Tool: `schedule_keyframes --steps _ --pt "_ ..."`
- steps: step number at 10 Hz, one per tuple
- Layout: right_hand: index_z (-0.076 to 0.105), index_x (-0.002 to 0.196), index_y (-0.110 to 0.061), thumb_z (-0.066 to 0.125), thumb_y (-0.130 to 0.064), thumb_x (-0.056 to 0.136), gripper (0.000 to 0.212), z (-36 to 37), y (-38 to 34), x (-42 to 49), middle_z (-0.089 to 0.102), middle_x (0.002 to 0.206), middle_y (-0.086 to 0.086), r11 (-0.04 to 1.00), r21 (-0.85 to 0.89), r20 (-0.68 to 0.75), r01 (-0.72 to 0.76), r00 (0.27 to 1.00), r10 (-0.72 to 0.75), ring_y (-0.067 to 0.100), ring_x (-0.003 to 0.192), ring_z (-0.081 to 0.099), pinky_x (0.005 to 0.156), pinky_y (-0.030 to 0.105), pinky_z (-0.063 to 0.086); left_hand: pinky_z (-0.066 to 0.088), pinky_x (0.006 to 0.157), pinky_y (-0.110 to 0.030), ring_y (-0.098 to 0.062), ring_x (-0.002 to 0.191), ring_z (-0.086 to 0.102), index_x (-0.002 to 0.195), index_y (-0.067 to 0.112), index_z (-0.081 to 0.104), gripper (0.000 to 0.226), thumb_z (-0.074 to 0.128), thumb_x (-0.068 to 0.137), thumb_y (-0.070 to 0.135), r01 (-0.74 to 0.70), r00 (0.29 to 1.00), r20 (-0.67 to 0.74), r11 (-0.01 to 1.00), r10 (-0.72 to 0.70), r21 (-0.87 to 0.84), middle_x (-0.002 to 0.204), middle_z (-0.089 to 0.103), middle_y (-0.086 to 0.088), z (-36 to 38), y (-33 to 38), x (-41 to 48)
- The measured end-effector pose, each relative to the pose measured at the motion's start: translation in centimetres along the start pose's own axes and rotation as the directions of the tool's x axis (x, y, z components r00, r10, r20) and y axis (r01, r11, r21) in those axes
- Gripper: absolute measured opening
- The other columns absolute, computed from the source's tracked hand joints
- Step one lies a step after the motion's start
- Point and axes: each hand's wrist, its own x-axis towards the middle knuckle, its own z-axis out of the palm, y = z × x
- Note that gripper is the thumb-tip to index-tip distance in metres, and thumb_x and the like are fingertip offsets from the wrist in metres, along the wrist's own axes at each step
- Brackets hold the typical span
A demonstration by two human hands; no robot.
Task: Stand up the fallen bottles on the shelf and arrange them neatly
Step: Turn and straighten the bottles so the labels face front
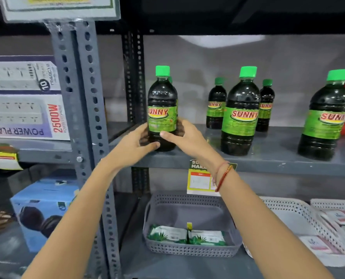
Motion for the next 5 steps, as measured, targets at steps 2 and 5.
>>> schedule_keyframes --steps 2,5 --pt "0.043 0.135 -0.014 0.071 -0.031 0.08 0.063 -0.4 0.4 -0.4 0.059 0.13 0.003 0.997 0.077 0.008 -0.006 1.0 0.005 0.016 0.117 0.056 0.104 0.038 0.045 0.038 0.094 -0.012 -0.011 0.117 0.054 0.135 0.016 0.044 0.06 0.068 0.081 0.017 -0.012 0.998 -0.068 1.0 0.01 -0.028 0.13 0.058 -0.001 -0.1 -0.7 -0.1" --pt "0.045 0.134 -0.011 0.07 -0.032 0.082 0.062 -0.5 -0.1 -1.2 0.059 0.129 0.003 0.998 0.033 -0.077 0.044 0.996 -0.041 0.011 0.112 0.056 0.1 0.028 0.045 0.04 0.102 -0.025 -0.007 0.114 0.054 0.131 0.02 0.049 0.054 0.068 0.08 0.023 -0.006 0.991 -0.136 0.999 0.013 0.052 0.126 0.058 0.007 0.2 0.3 -0.9"
